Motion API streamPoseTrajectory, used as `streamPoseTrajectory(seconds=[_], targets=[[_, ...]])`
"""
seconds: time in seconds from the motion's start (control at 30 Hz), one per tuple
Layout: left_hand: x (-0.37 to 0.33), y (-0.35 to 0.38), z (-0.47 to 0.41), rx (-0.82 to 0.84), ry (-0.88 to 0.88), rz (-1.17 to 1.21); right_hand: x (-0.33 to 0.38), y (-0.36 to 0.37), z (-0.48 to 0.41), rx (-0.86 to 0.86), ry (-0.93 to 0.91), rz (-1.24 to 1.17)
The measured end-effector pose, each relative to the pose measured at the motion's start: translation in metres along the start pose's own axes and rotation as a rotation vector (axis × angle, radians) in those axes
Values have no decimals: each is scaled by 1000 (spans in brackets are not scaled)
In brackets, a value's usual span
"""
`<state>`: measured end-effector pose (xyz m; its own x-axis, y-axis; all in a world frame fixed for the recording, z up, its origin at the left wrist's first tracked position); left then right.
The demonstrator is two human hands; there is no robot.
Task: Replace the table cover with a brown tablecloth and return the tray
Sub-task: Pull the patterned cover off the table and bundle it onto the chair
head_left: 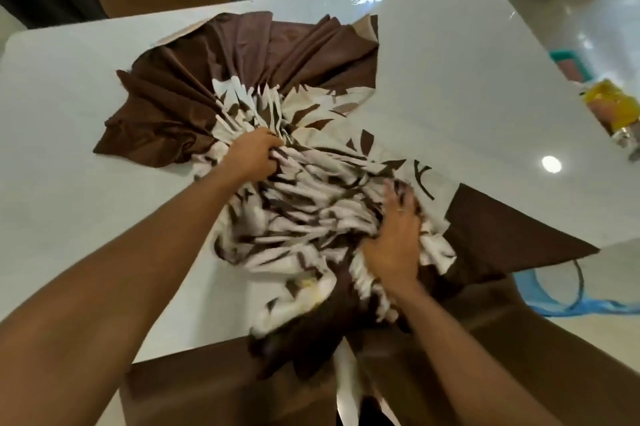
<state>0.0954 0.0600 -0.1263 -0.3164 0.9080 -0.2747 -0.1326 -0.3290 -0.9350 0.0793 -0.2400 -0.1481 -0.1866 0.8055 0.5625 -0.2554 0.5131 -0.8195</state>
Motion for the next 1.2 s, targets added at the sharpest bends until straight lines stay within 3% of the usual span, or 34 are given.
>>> streamPoseTrajectory(seconds=[0.1, 0.17, 0.27, 0.33, 0.4, 0.47, 0.57, 0.63, 0.7, 0.8, 0.87, 0.93, 1.03, 1.13, 1.2], targets=[[-14, 9, 24, 1, -107, 278, -34, -26, -61, -73, 48, 48], [-33, 27, 38, 107, -170, 637, -27, -33, -106, -59, 69, 50], [-57, 42, 64, 259, -236, 1100, 46, -46, -154, -104, -34, -58], [-57, 39, 75, 255, -266, 1348, 117, -65, -162, -239, -195, -168], [-34, 18, 84, 84, -381, 1487, 179, -84, -148, -389, -365, -293], [15, -5, 94, -232, -538, 1482, 218, -90, -125, -438, -515, -438], [80, -18, 113, -460, -643, 1260, 215, -58, -98, -273, -638, -615], [101, -18, 120, -475, -617, 992, 171, -18, -89, -71, -484, -715], [108, -26, 119, -492, -542, 759, 111, 23, -81, 89, -194, -821], [119, -36, 107, -523, -534, 589, 25, 60, -92, 151, 364, -1174], [125, -31, 89, -434, -551, 552, -4, 65, -96, 241, 580, -1198], [119, -23, 72, -314, -576, 614, -8, 60, -95, 406, 639, -1179], [109, -12, 48, -246, -570, 891, 2, 55, -89, 623, 600, -1128], [56, 3, 35, -81, -539, 1311, -5, 56, -110, 526, 555, -930], [-3, 6, 45, 88, -454, 1374, -25, 71, -131, 468, 535, -767]])
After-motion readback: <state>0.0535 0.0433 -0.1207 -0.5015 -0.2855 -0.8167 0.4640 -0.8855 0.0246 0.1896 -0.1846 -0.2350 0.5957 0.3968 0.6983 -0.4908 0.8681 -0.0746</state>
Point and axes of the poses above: each hand's wrist, its own z-axis away from the middle knuckle, its own y-axis out of the palm, x = y × z, the point moved 8 cm from there along -z, towards the middle knuckle, and after that the axes turned 1 degree about -y, right-handed, at the moved point
